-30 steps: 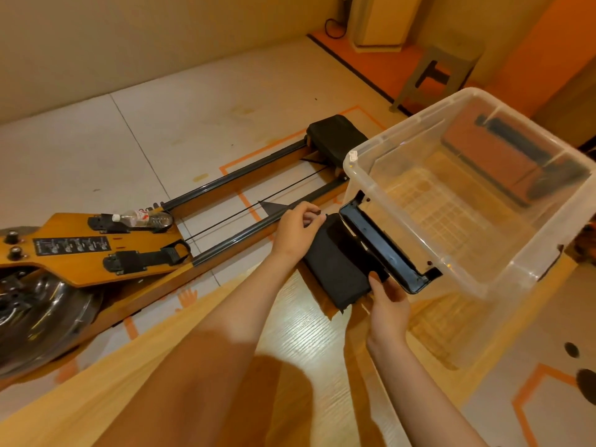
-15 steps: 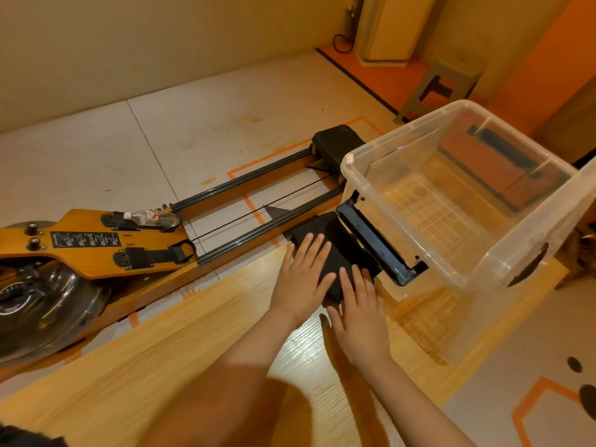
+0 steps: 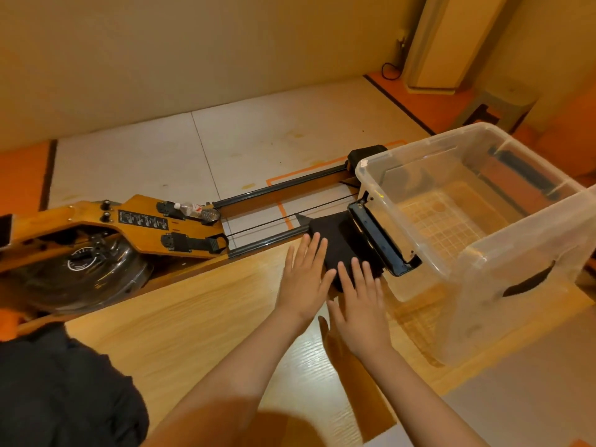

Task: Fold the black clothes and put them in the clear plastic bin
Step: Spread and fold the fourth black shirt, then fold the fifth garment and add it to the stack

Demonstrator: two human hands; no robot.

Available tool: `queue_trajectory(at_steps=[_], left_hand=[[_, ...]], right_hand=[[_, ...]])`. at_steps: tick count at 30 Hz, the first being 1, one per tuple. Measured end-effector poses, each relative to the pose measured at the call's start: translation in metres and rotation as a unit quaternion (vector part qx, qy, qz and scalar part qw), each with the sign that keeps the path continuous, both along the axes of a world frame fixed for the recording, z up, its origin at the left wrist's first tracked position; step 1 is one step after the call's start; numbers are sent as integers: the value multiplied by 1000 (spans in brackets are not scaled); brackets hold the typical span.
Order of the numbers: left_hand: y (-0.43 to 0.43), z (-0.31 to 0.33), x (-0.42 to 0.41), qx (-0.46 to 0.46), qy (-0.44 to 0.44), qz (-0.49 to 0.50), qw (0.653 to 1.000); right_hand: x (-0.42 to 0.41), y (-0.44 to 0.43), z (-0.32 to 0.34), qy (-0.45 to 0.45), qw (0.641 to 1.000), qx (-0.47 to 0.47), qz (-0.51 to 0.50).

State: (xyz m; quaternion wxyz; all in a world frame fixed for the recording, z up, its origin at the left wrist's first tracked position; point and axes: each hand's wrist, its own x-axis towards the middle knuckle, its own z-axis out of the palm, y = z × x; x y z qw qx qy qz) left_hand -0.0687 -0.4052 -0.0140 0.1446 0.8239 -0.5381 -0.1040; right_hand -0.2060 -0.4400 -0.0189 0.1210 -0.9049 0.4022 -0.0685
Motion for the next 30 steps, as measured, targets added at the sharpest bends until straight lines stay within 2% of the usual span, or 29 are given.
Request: queue_trajectory(at_steps=[9, 14, 18, 26, 30], left_hand=[[108, 15, -29, -7, -54, 168, 984], [195, 3, -40, -3, -62, 301, 952], [252, -5, -40, -2, -64, 384, 921], [320, -8, -3, 15, -85, 462, 883], [352, -15, 27, 31, -77, 485, 870]], right_hand=[[-2, 36, 0, 13, 983, -30, 181], [17, 75, 4, 14, 951, -28, 308], [37, 114, 7, 39, 929, -4, 367], [93, 181, 9, 77, 892, 22, 445], [130, 221, 4, 57, 882, 50, 465]])
